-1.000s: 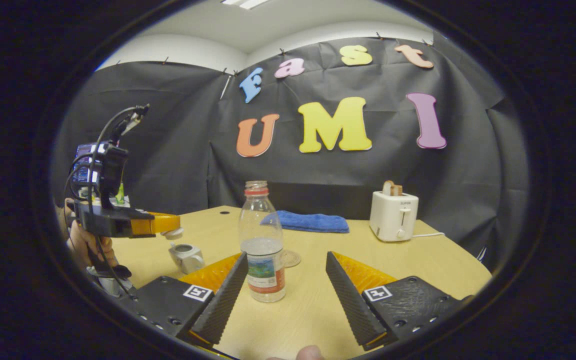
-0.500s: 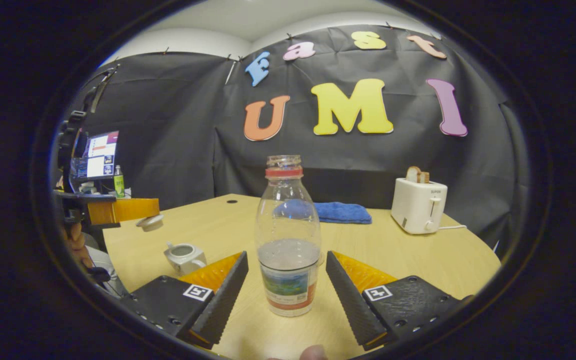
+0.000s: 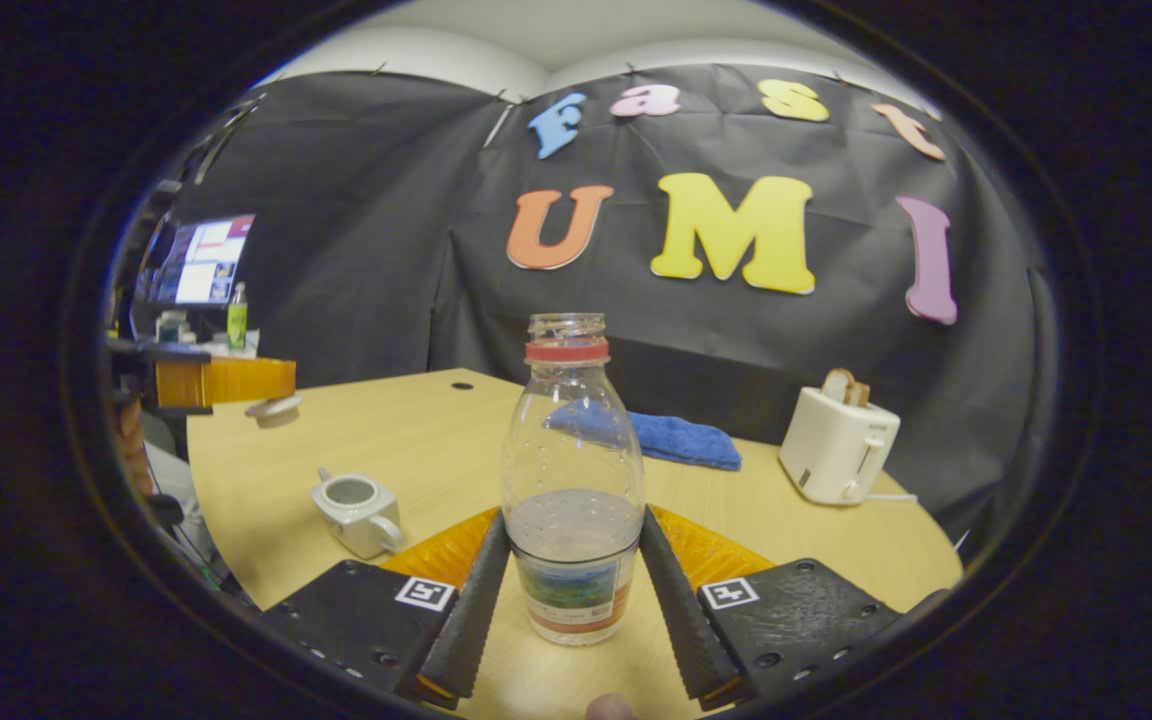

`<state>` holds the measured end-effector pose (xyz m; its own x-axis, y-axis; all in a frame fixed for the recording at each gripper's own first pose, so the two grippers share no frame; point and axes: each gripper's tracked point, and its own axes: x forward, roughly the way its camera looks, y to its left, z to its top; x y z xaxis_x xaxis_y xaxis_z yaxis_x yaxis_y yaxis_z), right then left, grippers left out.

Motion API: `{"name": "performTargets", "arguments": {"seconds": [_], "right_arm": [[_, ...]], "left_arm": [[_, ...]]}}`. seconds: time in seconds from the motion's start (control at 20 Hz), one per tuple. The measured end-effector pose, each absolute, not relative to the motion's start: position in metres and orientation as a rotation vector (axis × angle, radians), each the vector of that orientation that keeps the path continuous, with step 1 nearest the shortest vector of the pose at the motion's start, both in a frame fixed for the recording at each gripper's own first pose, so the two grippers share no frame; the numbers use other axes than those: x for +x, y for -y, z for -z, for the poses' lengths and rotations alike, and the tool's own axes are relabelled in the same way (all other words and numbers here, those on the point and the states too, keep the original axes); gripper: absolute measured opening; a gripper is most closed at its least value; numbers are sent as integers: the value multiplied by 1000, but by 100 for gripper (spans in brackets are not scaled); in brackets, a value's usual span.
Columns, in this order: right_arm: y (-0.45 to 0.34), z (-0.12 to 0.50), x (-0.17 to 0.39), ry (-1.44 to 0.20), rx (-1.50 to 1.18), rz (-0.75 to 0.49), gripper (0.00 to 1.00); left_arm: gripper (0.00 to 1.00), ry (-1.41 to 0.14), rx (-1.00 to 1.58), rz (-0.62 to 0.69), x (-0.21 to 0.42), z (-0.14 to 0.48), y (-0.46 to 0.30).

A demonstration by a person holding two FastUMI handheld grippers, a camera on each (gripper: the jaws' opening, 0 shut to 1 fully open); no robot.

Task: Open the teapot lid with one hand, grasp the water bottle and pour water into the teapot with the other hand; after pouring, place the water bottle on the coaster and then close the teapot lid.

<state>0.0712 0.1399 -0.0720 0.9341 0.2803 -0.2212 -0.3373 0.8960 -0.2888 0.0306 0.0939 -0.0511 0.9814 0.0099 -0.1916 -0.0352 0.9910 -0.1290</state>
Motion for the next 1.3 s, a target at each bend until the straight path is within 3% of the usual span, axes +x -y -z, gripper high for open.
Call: {"name": "performTargets", "arguments": {"seconds": [0.45, 1.3], "right_arm": [[-160, 71, 101, -73, -976, -292, 75], [-197, 94, 103, 96, -1582, -309, 75]], "left_arm": [[3, -187, -95, -37, 32, 52, -120], [2, -202, -56, -15, 32, 59, -129]]}}
